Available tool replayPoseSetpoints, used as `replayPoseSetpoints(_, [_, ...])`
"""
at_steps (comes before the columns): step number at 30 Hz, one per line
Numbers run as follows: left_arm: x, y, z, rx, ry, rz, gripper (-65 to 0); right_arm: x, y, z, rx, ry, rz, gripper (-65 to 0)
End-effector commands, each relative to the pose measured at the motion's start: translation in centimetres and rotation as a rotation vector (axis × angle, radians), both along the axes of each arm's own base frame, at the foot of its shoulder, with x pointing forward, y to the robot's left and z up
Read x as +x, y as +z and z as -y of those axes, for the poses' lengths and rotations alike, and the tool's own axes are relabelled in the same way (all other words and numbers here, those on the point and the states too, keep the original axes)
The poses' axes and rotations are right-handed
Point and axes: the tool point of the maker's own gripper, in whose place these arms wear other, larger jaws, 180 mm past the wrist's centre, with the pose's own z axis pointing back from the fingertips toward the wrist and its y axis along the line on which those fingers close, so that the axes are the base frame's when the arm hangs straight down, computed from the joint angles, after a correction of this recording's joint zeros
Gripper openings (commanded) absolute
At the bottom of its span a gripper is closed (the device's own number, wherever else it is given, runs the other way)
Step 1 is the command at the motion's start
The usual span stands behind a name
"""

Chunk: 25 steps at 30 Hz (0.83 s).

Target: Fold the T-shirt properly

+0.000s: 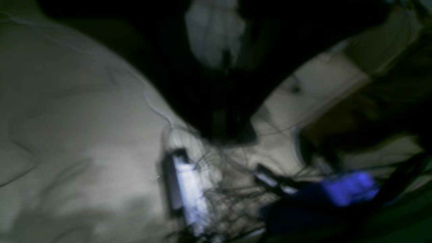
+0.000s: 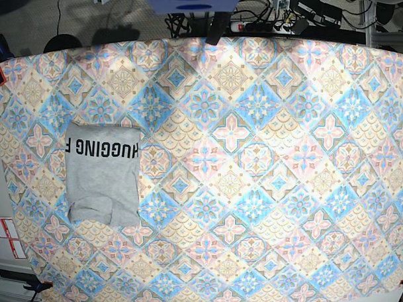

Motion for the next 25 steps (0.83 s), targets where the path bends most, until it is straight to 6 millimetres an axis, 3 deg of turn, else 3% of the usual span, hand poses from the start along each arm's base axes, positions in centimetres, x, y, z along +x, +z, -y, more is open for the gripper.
replayPoseSetpoints(1, [0.2,-0.4,-0.9,0.018,-0.002,0.005,-65.0,1.0,-0.1,0.8,-0.011,-0.022,0.027,-65.0])
replayPoseSetpoints(5, [0.5,-2.0,-0.2,0.014,-0.051,0.005,-65.0,2.6,-1.2,0.7,-0.051,-0.054,0.023,-65.0])
replayPoseSetpoints(12, [3.0,-2.6,2.8,-0.036,-0.166,0.061,-65.0,5.2,-1.6,0.3,-0.061,-0.071,0.057,-65.0])
replayPoseSetpoints(15, [3.9,-2.7,3.3,-0.043,-0.179,0.077,-65.0,5.1,-2.4,-0.7,-0.145,-0.092,0.047,-65.0])
replayPoseSetpoints(18, [5.0,-2.7,3.3,-0.042,-0.179,0.094,-65.0,7.4,-2.8,-2.9,-0.172,-0.117,0.082,-65.0])
replayPoseSetpoints(20, [5.8,-2.8,3.3,-0.04,-0.179,0.106,-65.0,7.9,-2.8,-4.7,-0.152,-0.127,0.09,-65.0])
replayPoseSetpoints(25, [7.1,-2.8,3.3,-0.039,-0.18,0.126,-65.0,9.4,-2.8,-5.0,-0.148,-0.129,0.116,-65.0])
